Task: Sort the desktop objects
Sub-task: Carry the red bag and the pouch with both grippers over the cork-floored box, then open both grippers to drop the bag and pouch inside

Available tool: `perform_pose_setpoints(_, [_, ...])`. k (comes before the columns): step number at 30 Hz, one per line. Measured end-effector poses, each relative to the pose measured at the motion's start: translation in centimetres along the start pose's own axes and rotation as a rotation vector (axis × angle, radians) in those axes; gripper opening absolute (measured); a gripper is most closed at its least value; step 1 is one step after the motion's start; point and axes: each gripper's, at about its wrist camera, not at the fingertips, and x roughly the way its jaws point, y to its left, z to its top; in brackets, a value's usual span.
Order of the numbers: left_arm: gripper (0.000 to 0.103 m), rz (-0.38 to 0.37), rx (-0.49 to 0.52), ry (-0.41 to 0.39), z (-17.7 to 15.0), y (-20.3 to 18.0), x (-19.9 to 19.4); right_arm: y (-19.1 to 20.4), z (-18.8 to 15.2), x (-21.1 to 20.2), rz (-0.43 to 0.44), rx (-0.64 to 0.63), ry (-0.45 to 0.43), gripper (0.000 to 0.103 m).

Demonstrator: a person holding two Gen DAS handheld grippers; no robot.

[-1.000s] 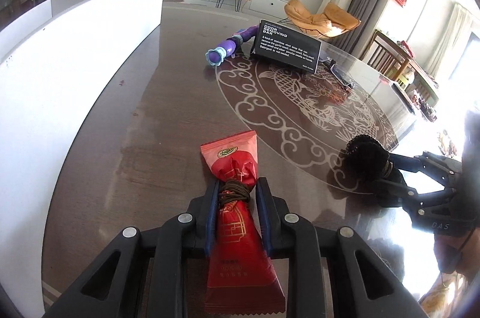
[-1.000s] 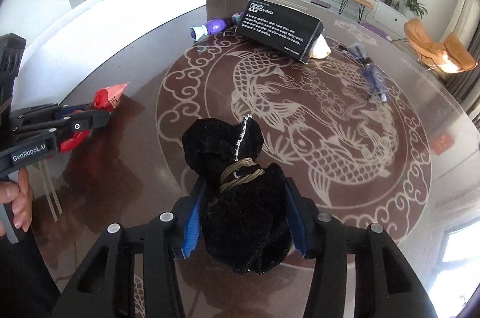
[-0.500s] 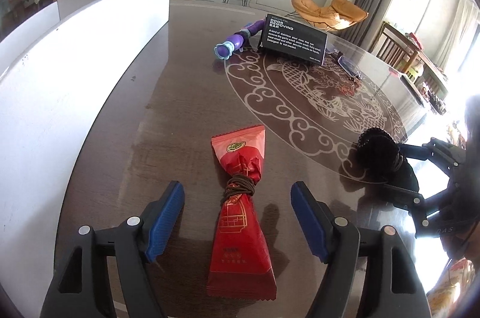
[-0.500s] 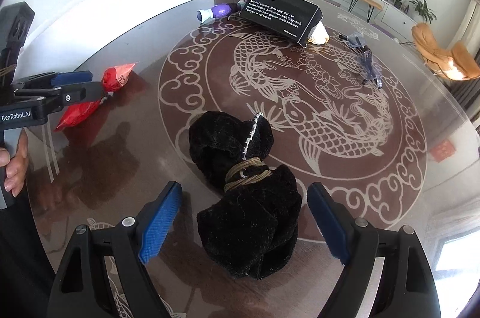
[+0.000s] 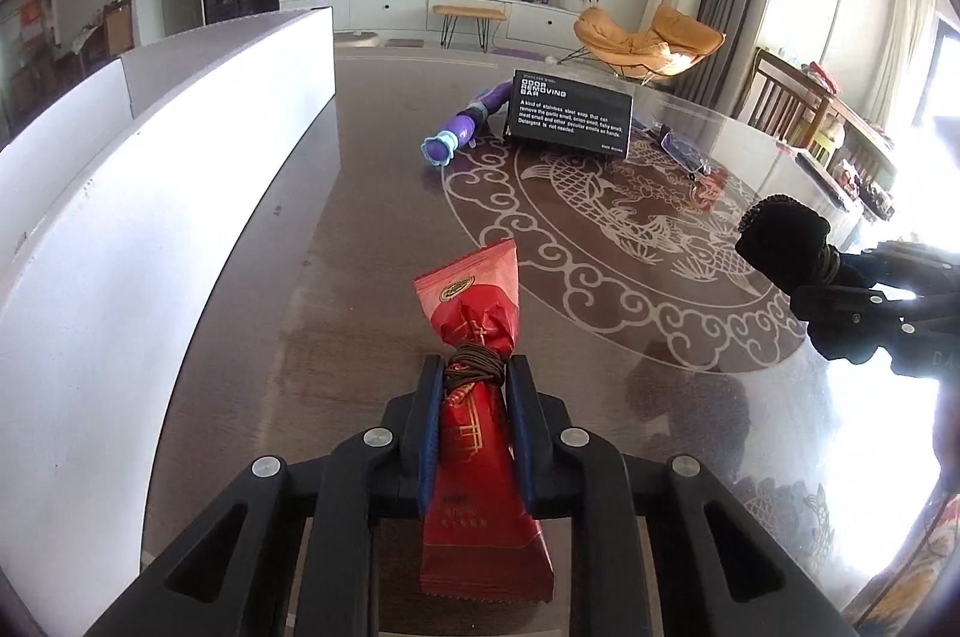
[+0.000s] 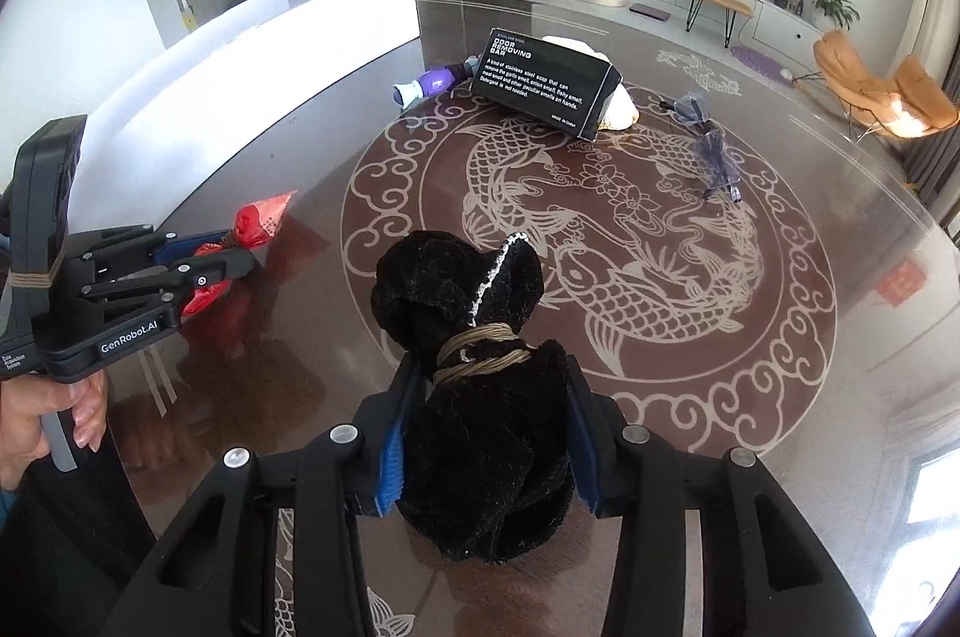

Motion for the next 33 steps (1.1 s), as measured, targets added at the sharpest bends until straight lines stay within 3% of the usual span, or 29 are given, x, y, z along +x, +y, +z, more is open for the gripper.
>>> perform_pose_setpoints(6, [0.02, -0.004, -0.134, -0.159, 0.4, 3.7, -7.4, 1.9, 3.1, -2.3, 0.018, -0.008, -0.065, 0.044])
perform_pose_setpoints(9, [0.02, 0.012, -0.193, -0.21, 1.7, 7.6, -10.8, 4.5, 5.8, -2.6, 0.063, -0.029, -0.092, 0.044])
perform_pose_setpoints(12, [0.02, 0.08, -0.231, -0.229, 3.6, 12.6, -13.4, 8.5, 9.5, -2.6, 0.136, -0.066, -0.13, 0.044])
perform_pose_setpoints(17, [0.02, 0.245, -0.267, -0.161, 6.0, 20.5, -14.0, 17.6, 16.4, -1.3, 0.289, -0.129, -0.176, 0.044])
perform_pose_setpoints(23, [0.022, 0.333, -0.3, 0.016, 5.7, 25.1, -10.1, 27.1, 22.2, 4.7, 0.281, -0.231, -0.143, 0.045])
perform_pose_setpoints(24, [0.027, 0.348, -0.305, 0.056, 5.5, 25.4, -9.2, 28.1, 22.6, 5.8, 0.275, -0.236, -0.13, 0.047])
perform_pose_setpoints(25, [0.039, 0.363, -0.313, 0.092, 5.2, 25.7, -8.4, 28.8, 22.9, 6.9, 0.268, -0.233, -0.114, 0.051])
perform_pose_setpoints(26, [0.049, 0.376, -0.32, 0.115, 5.0, 25.8, -7.8, 29.5, 23.2, 8.3, 0.265, -0.228, -0.082, 0.065])
perform_pose_setpoints(27, [0.066, 0.386, -0.323, 0.115, 4.6, 25.8, -7.7, 29.8, 23.3, 9.5, 0.257, -0.223, -0.047, 0.077])
perform_pose_setpoints(28, [0.073, 0.396, -0.32, 0.095, 4.4, 25.6, -8.0, 30.1, 23.2, 10.4, 0.244, -0.218, -0.028, 0.079])
perform_pose_setpoints(31, [0.074, 0.411, -0.31, 0.035, 3.9, 24.4, -9.0, 29.6, 22.5, 10.6, 0.238, -0.194, -0.048, 0.079])
perform_pose_setpoints(33, [0.074, 0.398, -0.303, -0.006, 3.9, 23.1, -9.9, 28.3, 21.6, 9.6, 0.255, -0.171, -0.08, 0.087])
